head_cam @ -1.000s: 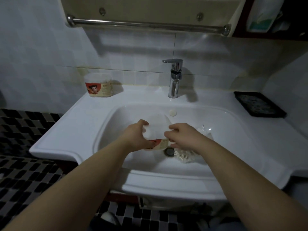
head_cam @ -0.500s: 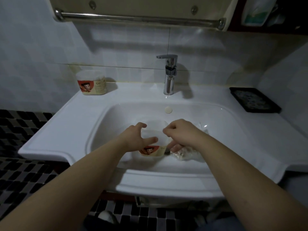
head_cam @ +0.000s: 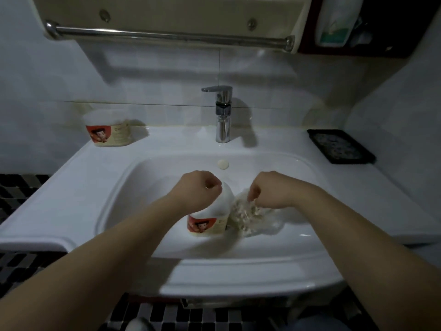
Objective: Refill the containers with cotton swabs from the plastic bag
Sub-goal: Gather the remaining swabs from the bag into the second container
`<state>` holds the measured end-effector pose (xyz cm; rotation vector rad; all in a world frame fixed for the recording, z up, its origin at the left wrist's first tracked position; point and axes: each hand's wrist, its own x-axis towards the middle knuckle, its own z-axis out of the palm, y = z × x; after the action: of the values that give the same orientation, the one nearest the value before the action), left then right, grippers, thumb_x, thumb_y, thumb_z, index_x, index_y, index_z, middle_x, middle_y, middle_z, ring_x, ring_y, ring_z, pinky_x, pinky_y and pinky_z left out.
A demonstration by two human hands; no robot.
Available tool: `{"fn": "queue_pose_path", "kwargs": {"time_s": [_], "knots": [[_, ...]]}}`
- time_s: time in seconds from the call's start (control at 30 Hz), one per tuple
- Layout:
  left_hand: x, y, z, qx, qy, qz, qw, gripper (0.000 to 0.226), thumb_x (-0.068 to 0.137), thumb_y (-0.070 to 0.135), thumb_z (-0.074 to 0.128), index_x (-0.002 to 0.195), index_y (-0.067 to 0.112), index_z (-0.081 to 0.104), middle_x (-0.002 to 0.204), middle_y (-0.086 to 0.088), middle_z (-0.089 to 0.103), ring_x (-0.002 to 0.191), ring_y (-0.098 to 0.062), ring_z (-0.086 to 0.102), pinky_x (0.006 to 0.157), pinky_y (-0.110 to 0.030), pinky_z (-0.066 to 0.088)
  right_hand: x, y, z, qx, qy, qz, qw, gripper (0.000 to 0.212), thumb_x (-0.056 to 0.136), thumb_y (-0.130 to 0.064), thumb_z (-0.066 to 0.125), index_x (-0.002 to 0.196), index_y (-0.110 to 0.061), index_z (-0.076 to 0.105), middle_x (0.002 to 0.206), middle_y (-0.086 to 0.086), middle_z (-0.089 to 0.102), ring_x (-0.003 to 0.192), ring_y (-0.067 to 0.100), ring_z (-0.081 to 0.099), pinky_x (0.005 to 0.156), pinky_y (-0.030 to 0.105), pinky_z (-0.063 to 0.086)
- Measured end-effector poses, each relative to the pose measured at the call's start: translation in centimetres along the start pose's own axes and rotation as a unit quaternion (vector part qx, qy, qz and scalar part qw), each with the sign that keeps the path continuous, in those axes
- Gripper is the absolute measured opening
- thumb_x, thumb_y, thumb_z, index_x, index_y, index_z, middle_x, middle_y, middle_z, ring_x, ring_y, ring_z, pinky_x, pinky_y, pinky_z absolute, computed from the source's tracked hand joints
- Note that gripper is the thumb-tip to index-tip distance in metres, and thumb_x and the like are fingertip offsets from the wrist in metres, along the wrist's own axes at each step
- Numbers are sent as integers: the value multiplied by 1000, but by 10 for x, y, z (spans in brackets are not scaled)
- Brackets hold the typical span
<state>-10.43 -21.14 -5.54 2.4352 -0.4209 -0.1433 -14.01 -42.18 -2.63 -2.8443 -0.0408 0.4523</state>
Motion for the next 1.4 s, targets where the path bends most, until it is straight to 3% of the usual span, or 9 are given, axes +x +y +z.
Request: {"fn": "queue_pose_path", "kwargs": {"time_s": [0.17, 0.37, 0.57, 0.63, 0.73, 0.93, 1.13, 1.27, 1.4], "knots": [[21, 32, 24, -19, -59, -11, 998, 34, 90, 44, 69, 117, 22, 69, 107, 7, 71, 70, -9, 64, 69, -24, 53, 13, -2, 9, -12, -29, -48, 998, 27, 83, -17, 63, 105, -30, 71, 88, -8, 68, 74, 11, 60, 63, 25, 47], [25, 17, 50, -105, -55, -43, 992, 14, 82, 11, 75, 82, 17, 62, 88, -4, 66, 83, -28, 72, 79, -44, 63, 20, 4, 26, -24, -15, -77, 997, 17, 86, -26, 68, 103, -24, 64, 94, -5, 67, 84, 16, 60, 64, 27, 45], [25, 3, 41, -144, -42, -27, 988, 14, 85, 3, 73, 78, 13, 66, 93, -6, 73, 60, -16, 73, 57, -18, 56, 22, 10, 28, -24, 0, -100, 995, 30, 91, -19, 62, 116, -32, 71, 97, -13, 60, 88, 14, 57, 74, 26, 43], [24, 3, 42, -146, -48, -13, 988, 14, 85, 2, 72, 79, 14, 69, 93, -2, 73, 65, -16, 74, 59, -18, 56, 22, 9, 33, -8, 12, -105, 994, 17, 90, -27, 62, 95, -41, 71, 91, -15, 64, 84, 15, 61, 72, 29, 48], [24, 5, 46, -154, -57, -7, 986, 14, 83, -2, 70, 83, 11, 71, 95, -4, 74, 71, -21, 76, 66, -27, 62, 25, 5, 36, -8, 25, -98, 995, 17, 83, -19, 64, 75, -33, 67, 84, -3, 69, 78, 21, 65, 71, 38, 57], [24, 5, 44, -173, -48, -11, 984, 11, 89, 5, 68, 91, 15, 73, 100, -1, 72, 74, -15, 74, 60, -19, 57, 24, 15, 22, 34, 103, -87, 990, 23, 91, -14, 62, 103, -25, 79, 98, -5, 74, 82, 9, 64, 68, 18, 47], [24, 8, 45, -190, -48, -8, 981, 10, 90, 6, 67, 94, 14, 73, 98, 0, 72, 64, -9, 72, 59, -18, 57, 16, 20, 14, 97, 174, -83, 977, 16, 91, -17, 66, 98, -24, 79, 95, -7, 74, 72, 1, 59, 63, 9, 41], [24, 9, 48, -199, -58, -7, 978, 16, 91, 7, 64, 97, 19, 73, 100, 4, 72, 68, -15, 76, 74, -27, 63, 14, 19, 20, 71, 54, -70, 994, 15, 90, -21, 66, 97, -30, 74, 100, -9, 69, 73, 4, 62, 65, 21, 48], [24, 11, 49, -232, -50, -6, 971, 18, 90, 1, 63, 94, 15, 73, 98, -2, 73, 66, -16, 75, 64, -16, 55, 18, 14, 30, -41, -30, -77, 996, 18, 84, -21, 65, 78, -36, 59, 99, -9, 63, 86, 19, 63, 75, 33, 56]]}}
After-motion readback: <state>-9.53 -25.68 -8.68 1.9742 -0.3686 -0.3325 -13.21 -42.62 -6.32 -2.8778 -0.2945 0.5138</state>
